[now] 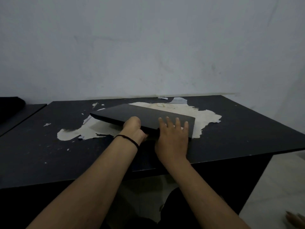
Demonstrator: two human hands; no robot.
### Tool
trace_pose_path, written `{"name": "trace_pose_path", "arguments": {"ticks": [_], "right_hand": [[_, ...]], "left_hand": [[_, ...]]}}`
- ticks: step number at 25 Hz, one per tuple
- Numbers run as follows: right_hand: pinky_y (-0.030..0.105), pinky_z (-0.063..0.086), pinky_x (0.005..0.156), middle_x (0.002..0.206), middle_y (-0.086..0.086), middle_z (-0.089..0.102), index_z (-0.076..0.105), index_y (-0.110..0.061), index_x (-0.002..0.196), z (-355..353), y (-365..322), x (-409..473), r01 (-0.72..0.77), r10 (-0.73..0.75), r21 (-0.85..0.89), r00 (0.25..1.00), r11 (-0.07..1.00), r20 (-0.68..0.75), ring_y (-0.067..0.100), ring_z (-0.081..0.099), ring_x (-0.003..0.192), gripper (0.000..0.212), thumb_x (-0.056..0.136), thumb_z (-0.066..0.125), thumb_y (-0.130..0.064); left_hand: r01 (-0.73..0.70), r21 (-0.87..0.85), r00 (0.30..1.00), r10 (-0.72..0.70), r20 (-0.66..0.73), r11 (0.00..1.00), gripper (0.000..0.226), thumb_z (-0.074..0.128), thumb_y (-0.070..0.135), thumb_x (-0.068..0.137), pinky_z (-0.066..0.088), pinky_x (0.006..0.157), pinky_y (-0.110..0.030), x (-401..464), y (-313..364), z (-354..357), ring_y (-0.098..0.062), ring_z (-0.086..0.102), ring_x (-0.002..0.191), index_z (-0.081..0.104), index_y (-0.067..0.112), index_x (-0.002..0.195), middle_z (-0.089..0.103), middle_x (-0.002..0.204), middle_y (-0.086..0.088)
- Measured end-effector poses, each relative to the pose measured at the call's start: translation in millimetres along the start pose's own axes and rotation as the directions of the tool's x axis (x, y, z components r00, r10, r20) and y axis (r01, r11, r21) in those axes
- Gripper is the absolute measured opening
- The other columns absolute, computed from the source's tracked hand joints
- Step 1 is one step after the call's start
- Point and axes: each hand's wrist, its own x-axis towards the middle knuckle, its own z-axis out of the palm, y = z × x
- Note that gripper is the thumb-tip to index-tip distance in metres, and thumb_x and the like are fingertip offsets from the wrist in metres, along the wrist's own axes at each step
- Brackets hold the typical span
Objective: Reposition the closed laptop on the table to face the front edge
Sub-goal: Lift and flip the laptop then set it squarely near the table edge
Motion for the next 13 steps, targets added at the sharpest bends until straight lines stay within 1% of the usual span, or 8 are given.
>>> {"name": "trace_pose_path", "arguments": {"ticks": [2,4,7,8,10,11,12,13], "right_hand": [[0.052,0.033,0.109,0.132,0.008,0.061,0.051,-0.019,0.135,0.8,-1.0,14.8,0.007,-0.006,-0.023,1.000,1.000,0.021,0.033,0.052,0.125,0.048,0.089,0.062,-0.030],[0.041,0.044,0.086,0.111,0.005,0.068,0.060,-0.020,0.113,3.8,2.2,25.5,0.041,-0.041,-0.035,0.999,0.999,0.003,0.029,0.062,0.101,0.028,0.087,0.065,-0.030],[0.037,0.046,0.077,0.111,0.002,0.070,0.062,-0.023,0.119,11.4,13.1,31.0,0.125,-0.127,-0.042,0.991,0.991,-0.039,0.030,0.065,0.096,0.035,0.084,0.065,-0.025],[0.037,0.048,0.077,0.113,0.001,0.070,0.062,-0.025,0.122,13.6,19.5,32.0,0.135,-0.137,-0.041,0.989,0.990,-0.054,0.030,0.065,0.097,0.040,0.082,0.065,-0.022],[0.040,0.051,0.078,0.116,0.002,0.071,0.063,-0.026,0.126,20.3,30.0,32.8,0.153,-0.156,-0.043,0.985,0.987,-0.076,0.032,0.066,0.099,0.051,0.077,0.066,-0.016],[0.041,0.051,0.079,0.117,0.002,0.071,0.063,-0.026,0.129,24.1,33.7,30.7,0.158,-0.161,-0.046,0.984,0.986,-0.081,0.034,0.066,0.100,0.055,0.075,0.068,-0.013],[0.042,0.052,0.079,0.118,0.002,0.072,0.064,-0.025,0.130,27.5,35.1,28.4,0.166,-0.170,-0.050,0.982,0.985,-0.088,0.036,0.066,0.100,0.058,0.073,0.069,-0.012],[0.042,0.052,0.077,0.117,0.002,0.072,0.065,-0.025,0.129,30.4,36.6,25.9,0.175,-0.180,-0.057,0.979,0.983,-0.100,0.038,0.067,0.099,0.060,0.071,0.071,-0.011]], "left_hand": [[0.032,0.008,0.999,-0.032,0.044,0.999,0.039,0.046,0.010,0.098,0.054,0.066,-0.050,-13.4,-2.6,0.4,-0.034,0.065,0.111,0.060,0.013,0.133,0.067,0.127,-0.014],[0.061,0.039,0.997,-0.063,0.054,0.997,0.039,0.043,0.012,0.099,0.051,0.065,-0.048,-24.1,-3.2,-0.8,-0.033,0.065,0.111,0.058,0.012,0.135,0.067,0.126,-0.014],[0.051,0.444,0.972,-0.147,0.184,0.894,0.035,0.038,0.027,0.101,0.054,0.068,-0.045,-41.0,6.0,-17.0,-0.031,0.070,0.089,0.059,0.008,0.122,0.073,0.100,-0.018],[-0.037,0.680,0.960,-0.164,0.229,0.732,0.034,0.039,0.032,0.100,0.056,0.063,-0.039,-44.0,12.7,-26.6,-0.029,0.073,0.079,0.061,0.009,0.111,0.076,0.089,-0.016],[-0.335,0.937,0.941,0.076,0.329,0.100,0.032,0.048,0.039,0.089,0.056,0.058,-0.028,-37.0,30.1,-51.8,-0.023,0.073,0.068,0.069,0.016,0.093,0.078,0.076,-0.006],[-0.375,0.884,0.833,0.316,0.454,-0.280,0.031,0.053,0.039,0.081,0.053,0.061,-0.027,-31.1,39.8,-65.4,-0.022,0.071,0.072,0.071,0.018,0.092,0.077,0.080,-0.002],[-0.286,0.787,0.658,0.484,0.576,-0.547,0.032,0.058,0.037,0.076,0.049,0.065,-0.029,-24.5,51.9,-77.9,-0.023,0.067,0.082,0.070,0.021,0.101,0.074,0.091,-0.001],[-0.171,0.700,0.541,0.528,0.654,-0.693,0.044,0.063,0.036,0.074,0.047,0.071,-0.033,-17.1,61.8,-87.4,-0.026,0.062,0.094,0.063,0.023,0.116,0.068,0.106,-0.004]]}}
